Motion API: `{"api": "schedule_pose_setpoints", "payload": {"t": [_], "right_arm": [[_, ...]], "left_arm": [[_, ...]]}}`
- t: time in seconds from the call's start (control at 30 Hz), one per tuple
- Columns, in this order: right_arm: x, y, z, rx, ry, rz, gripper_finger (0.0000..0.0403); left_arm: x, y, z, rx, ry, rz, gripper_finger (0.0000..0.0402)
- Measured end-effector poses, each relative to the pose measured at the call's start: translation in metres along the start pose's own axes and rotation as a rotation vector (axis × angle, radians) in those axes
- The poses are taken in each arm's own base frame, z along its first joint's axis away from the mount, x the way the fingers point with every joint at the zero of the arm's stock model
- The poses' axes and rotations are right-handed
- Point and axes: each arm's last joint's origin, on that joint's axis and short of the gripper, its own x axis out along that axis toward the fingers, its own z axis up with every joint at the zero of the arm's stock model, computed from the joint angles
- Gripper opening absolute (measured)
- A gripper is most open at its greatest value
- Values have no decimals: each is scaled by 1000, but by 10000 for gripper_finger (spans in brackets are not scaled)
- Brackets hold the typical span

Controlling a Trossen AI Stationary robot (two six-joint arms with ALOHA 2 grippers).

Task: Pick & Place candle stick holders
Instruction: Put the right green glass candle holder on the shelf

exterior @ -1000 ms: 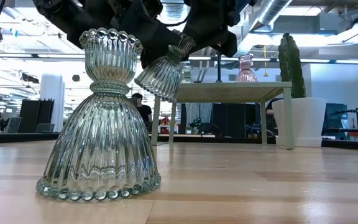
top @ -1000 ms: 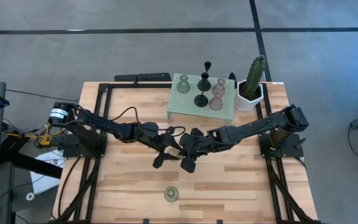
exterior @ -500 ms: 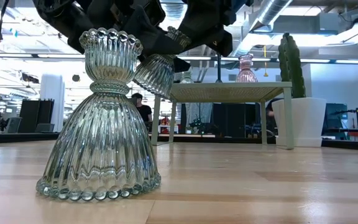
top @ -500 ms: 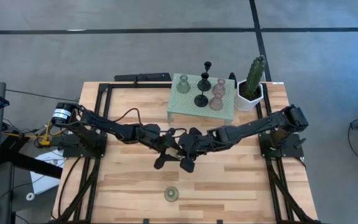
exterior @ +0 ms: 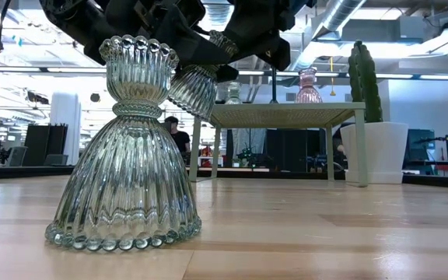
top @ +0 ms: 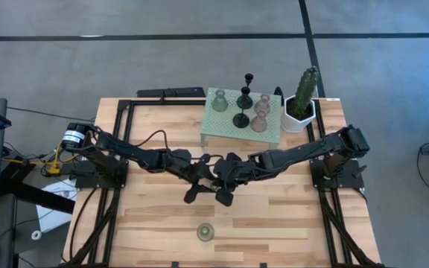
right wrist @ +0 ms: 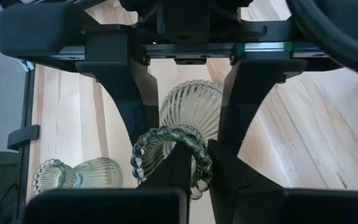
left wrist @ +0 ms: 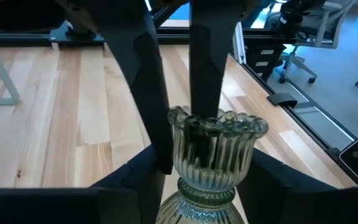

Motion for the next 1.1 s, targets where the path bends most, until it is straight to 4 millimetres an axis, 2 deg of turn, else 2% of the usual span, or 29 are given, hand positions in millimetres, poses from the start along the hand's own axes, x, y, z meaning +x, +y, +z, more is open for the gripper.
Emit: {"api": "schedule_pose_setpoints", "payload": {"t": [0.07,0.33,0.57,0.87,1.0,1.1], "right_arm": [[0,0,0,3,3,6,21],[0,0,0,1,6,12,22],[-7,0,2,0,15,30,58],[-48,-2,11,-29,-30,54,46],[-81,-3,14,-34,-52,93,36],[-88,-4,9,-43,-24,75,29]], "left_arm": [[0,0,0,2,-1,-1,157],[0,0,0,-2,0,-3,159],[0,0,2,-18,-10,4,153],[-3,0,11,-7,-63,12,156],[-5,0,-6,-48,65,16,132],[-12,-1,12,-19,-32,19,129]]}}
